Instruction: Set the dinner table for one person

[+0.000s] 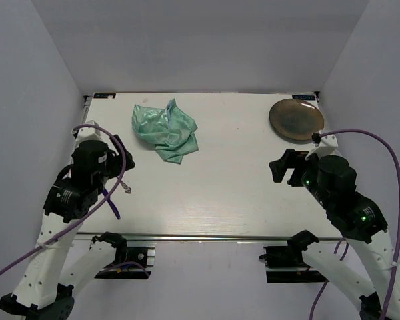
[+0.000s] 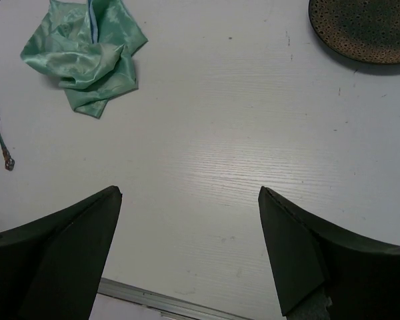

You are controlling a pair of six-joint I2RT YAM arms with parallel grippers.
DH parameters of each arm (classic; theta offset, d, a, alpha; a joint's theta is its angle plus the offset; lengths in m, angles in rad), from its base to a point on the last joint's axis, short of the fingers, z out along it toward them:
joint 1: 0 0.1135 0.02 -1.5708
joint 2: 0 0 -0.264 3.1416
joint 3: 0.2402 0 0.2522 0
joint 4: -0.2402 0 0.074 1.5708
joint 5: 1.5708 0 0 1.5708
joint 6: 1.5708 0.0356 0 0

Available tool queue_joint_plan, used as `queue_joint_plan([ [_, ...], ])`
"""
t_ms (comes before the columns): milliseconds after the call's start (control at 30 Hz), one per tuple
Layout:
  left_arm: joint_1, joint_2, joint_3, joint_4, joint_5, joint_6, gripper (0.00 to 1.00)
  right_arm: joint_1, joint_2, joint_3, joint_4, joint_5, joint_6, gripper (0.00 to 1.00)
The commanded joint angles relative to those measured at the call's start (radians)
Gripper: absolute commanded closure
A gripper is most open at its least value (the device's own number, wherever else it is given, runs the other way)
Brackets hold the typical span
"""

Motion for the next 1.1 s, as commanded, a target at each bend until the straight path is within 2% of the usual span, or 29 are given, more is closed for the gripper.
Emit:
queue_joint_plan([
  [0,0.006,-0.019,0.006,0.003,-0.011,0.0,0.02,0.0,0.001,0.035,0.013,-0.005,0.009,0.11],
  [233,0.006,-0.005,-0.006,0.029,0.013,-0.081,0.02,-0.001,-0.008,-0.036,0.085,-0.085,0.016,0.11],
  [333,0.006,0.012,-0.042,0.061,0.035,-0.206,0.02,-0.001,-0.008,-0.06,0.124,-0.14,0.024,0.11],
  [400,0.006,0.012,-0.143,0.124,0.064,-0.309,0.02,0.008,-0.016,-0.117,0.199,-0.206,0.047,0.11],
  [433,0.006,0.01,-0.185,0.207,0.066,-0.367,0.02,-0.003,-0.016,-0.143,0.229,-0.231,0.059,0.11],
  [500,0.006,0.021,-0.294,0.296,0.069,-0.423,0.02,-0.004,-0.013,-0.224,0.327,-0.327,0.09,0.11],
  [600,0.006,0.109,-0.348,0.434,0.034,-0.509,0.02,-0.004,0.025,-0.296,0.409,-0.39,0.153,0.11],
  [633,0.006,0.183,-0.343,0.474,0.021,-0.538,0.02,0.0,0.036,-0.307,0.426,-0.407,0.163,0.11],
  [833,-0.005,0.496,-0.224,0.641,-0.011,-0.511,0.03,0.0,0.077,-0.391,0.523,-0.502,0.202,0.11],
  [867,0.004,0.58,-0.202,0.646,-0.003,-0.512,0.03,0.0,0.077,-0.396,0.523,-0.508,0.2,0.11],
  [1000,0.004,0.74,-0.107,0.689,0.018,-0.461,0.06,0.0,0.07,-0.407,0.518,-0.524,0.194,0.11],
  [1067,0.004,0.835,-0.013,0.646,0.021,-0.478,0.09,0.0,0.062,-0.41,0.51,-0.524,0.187,0.11],
])
